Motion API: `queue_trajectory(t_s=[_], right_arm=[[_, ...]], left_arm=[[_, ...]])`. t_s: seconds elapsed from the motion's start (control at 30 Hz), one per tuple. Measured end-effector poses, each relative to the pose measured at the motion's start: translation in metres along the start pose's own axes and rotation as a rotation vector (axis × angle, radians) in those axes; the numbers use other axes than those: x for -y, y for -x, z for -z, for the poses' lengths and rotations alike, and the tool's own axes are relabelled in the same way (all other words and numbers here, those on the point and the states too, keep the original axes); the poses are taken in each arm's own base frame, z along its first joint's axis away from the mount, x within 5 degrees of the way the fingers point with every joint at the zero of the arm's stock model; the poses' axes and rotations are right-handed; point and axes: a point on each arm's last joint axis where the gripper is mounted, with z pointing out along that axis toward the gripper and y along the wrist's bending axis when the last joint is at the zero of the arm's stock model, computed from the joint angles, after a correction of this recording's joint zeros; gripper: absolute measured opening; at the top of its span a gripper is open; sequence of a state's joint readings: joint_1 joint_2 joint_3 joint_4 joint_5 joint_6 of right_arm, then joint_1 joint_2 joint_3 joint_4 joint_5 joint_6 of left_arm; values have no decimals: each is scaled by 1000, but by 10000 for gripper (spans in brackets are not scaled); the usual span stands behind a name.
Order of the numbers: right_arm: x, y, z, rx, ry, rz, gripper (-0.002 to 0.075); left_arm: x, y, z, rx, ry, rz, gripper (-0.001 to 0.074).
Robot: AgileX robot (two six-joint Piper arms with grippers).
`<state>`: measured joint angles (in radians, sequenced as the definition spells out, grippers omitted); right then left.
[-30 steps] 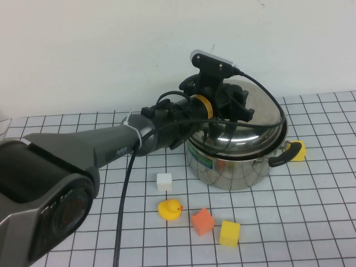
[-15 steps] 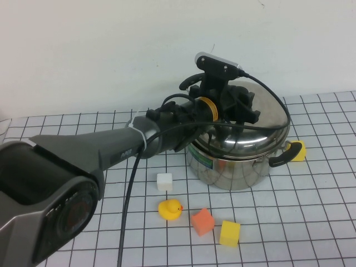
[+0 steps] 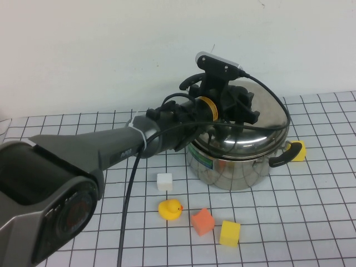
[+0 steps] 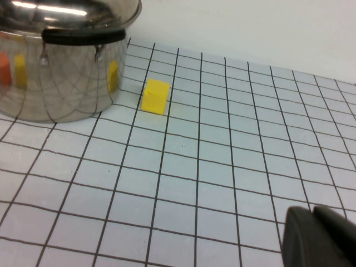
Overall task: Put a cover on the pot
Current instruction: Place the pot lid on the pot
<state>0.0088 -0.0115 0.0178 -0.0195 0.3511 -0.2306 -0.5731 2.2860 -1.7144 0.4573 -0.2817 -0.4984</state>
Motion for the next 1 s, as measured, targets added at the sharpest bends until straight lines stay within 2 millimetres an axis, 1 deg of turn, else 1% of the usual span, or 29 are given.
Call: queue_trajectory(t_s=[0.4,0.73,1.0], right_arm=[[0,0,0,0,0,0,9],[0,0,0,0,0,0,9],[0,0,0,0,0,0,9]], left_arm=[[-2,4,4,-43,32,-8,321],[-2,2,4,-69,44,34,321],[-1,1,4,-73,45,36,321]])
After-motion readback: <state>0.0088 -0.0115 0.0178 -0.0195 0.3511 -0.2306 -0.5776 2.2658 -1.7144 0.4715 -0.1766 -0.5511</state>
